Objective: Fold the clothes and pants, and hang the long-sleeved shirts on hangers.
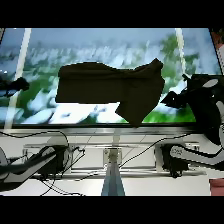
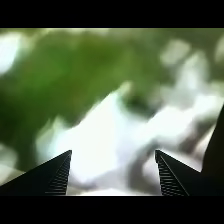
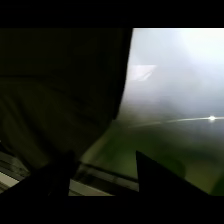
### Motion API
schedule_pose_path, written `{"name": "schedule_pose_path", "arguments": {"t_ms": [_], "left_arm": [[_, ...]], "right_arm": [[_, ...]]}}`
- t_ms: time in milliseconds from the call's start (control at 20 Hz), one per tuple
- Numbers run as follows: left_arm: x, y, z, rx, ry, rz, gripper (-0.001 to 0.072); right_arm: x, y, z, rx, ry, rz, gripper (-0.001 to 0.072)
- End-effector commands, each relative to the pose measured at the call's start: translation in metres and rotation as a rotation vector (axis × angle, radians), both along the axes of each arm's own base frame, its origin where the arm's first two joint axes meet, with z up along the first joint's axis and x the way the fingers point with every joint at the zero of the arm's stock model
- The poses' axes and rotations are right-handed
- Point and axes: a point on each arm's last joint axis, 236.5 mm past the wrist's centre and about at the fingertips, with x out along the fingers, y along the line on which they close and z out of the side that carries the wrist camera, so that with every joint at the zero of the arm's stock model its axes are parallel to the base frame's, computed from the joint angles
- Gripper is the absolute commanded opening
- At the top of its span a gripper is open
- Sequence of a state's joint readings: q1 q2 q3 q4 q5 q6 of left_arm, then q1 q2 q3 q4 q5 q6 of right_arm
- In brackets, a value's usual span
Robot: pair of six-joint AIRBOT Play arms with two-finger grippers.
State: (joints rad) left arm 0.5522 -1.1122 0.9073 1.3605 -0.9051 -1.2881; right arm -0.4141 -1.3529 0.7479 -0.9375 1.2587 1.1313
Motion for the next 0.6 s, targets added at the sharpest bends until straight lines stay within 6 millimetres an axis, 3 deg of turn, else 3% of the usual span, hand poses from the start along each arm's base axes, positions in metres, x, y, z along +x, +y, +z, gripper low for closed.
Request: {"name": "schedule_pose_path", "arguments": {"t_ms": [0, 150, 250, 300, 350, 450, 550], "left_arm": [[-0.040, -0.004, -0.030, -0.215, 0.131, 0.051, 0.0619], [-0.038, -0.046, -0.051, -0.429, 0.174, -0.052, 0.0581], [-0.035, -0.062, -0.065, -0.531, 0.203, -0.057, 0.0582], [-0.033, -0.067, -0.072, -0.568, 0.212, -0.051, 0.0581], [-0.031, -0.072, -0.077, -0.606, 0.217, -0.045, 0.0581], [-0.030, -0.079, -0.084, -0.659, 0.230, -0.039, 0.0581], [-0.033, -0.084, -0.091, -0.669, 0.255, -0.073, 0.0579]], "right_arm": [[0.005, 0.021, -0.020, 0.092, -0.028, -0.177, 0.0445], [0.008, 0.024, -0.027, 0.076, -0.039, -0.196, 0.0444], [0.015, 0.029, -0.030, 0.043, -0.068, -0.185, 0.0437], [0.023, 0.032, -0.031, 0.031, -0.092, -0.192, 0.0335], [0.028, 0.035, -0.030, 0.025, -0.109, -0.194, 0.0174], [0.035, 0.037, -0.027, 0.012, -0.153, -0.148, 0.0012], [0.038, 0.036, -0.024, 0.004, -0.172, -0.127, 0.0012]]}}
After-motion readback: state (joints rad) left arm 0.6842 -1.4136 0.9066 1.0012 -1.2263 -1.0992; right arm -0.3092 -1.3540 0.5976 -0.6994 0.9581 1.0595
